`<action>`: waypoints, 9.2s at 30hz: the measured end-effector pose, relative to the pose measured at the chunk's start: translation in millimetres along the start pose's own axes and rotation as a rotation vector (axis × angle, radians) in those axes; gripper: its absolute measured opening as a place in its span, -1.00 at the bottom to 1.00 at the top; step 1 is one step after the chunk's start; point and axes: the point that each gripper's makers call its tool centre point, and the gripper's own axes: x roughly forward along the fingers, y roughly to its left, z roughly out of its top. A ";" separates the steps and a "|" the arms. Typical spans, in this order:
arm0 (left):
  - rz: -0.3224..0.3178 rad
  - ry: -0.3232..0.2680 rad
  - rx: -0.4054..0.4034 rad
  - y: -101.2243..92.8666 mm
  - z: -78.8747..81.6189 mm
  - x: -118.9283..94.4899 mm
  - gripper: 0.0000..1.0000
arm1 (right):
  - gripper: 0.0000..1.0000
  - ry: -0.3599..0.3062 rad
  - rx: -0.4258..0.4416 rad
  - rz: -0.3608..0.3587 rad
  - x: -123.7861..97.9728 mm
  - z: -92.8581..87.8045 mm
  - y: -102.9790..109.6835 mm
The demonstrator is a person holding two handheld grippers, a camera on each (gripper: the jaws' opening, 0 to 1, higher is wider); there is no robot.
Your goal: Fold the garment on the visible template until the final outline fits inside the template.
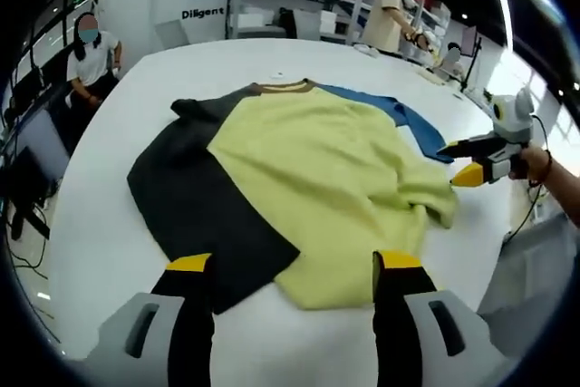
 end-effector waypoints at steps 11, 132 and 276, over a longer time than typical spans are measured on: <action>-0.020 0.046 -0.049 -11.4 -20.0 -1.5 0.09 | -0.13 0.011 -0.042 -0.002 -2.6 -11.3 -0.7; -0.173 0.169 -0.038 -54.7 16.0 12.1 -1.00 | -0.57 0.139 0.164 -0.397 -77.6 -82.8 7.0; -0.046 0.310 -0.137 -2.4 -103.6 -54.7 -0.94 | 0.98 -0.016 0.046 -0.170 -87.5 -41.7 52.3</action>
